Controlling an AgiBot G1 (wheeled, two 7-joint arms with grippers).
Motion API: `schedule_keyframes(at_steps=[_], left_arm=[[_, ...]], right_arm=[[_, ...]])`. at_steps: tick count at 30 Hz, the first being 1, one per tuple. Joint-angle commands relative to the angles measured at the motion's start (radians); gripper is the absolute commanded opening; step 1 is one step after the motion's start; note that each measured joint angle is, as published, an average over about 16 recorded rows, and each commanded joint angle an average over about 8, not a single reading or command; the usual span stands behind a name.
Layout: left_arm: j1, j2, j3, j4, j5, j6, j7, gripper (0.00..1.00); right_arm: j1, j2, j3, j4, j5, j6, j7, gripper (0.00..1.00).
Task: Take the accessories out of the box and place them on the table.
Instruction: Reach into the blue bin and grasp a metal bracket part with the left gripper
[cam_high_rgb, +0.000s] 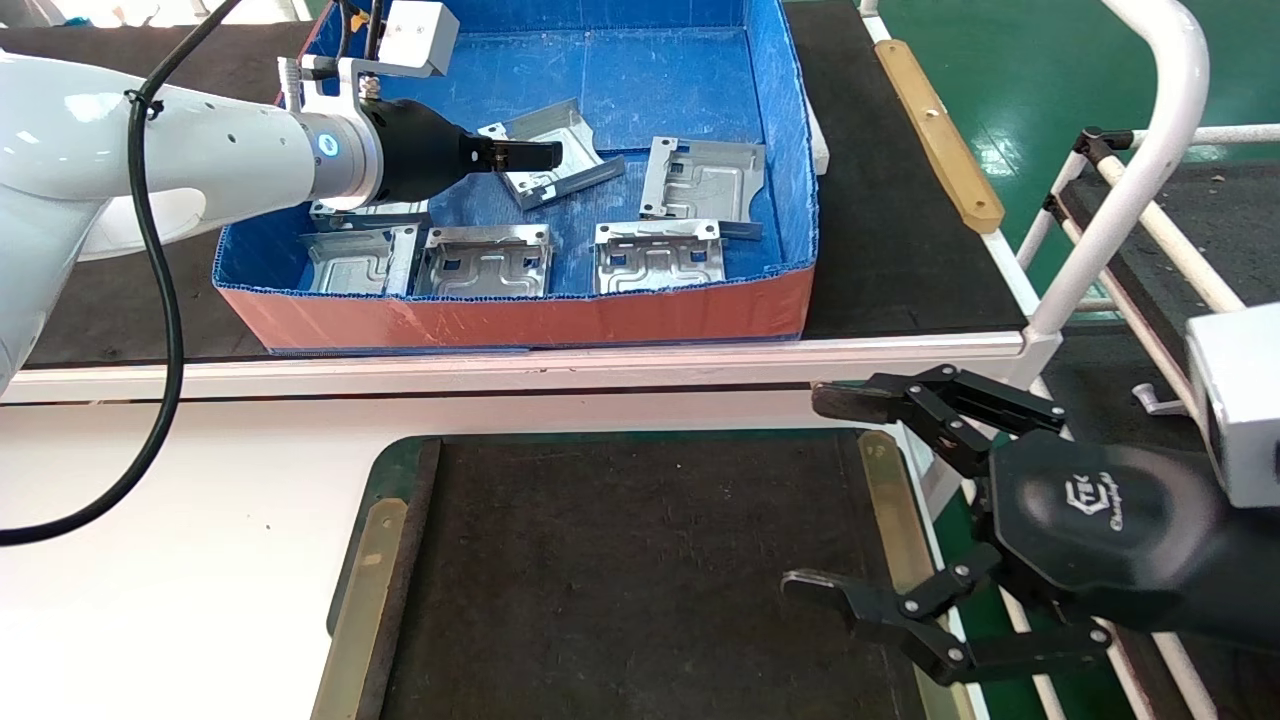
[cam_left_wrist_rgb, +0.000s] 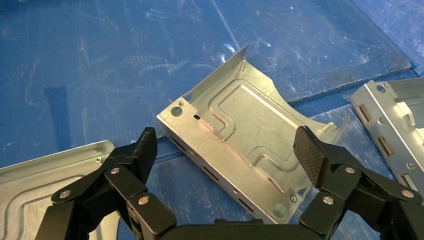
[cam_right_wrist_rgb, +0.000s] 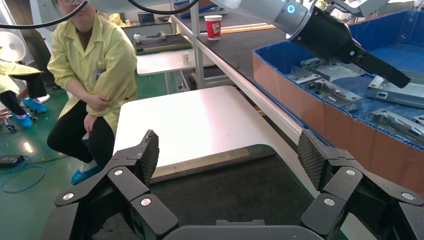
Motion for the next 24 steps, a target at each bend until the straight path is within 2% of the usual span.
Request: schedule_keyframes(at_steps=[1, 3, 8, 24], left_arm=[[0.0, 0.0, 0.0, 0.0, -0.001, -0.001, 0.0, 0.11], [0.001, -0.001, 0.0, -0.002, 0.0, 0.0, 0.0, 0.0], [0.001, -0.004, 0.001, -0.006, 0.003, 0.004, -0.002, 0.0], [0.002, -0.008, 0.002, -0.011, 0.007, 0.01, -0.003, 0.0]], right_arm=[[0.0, 0.0, 0.0, 0.0, 0.0, 0.0, 0.0, 0.88], [0.0, 0.0, 0.0, 0.0, 0.0, 0.0, 0.0, 0.63], [0.0, 0.0, 0.0, 0.0, 0.0, 0.0, 0.0, 0.02], [0.0, 0.0, 0.0, 0.0, 0.0, 0.0, 0.0, 0.0]])
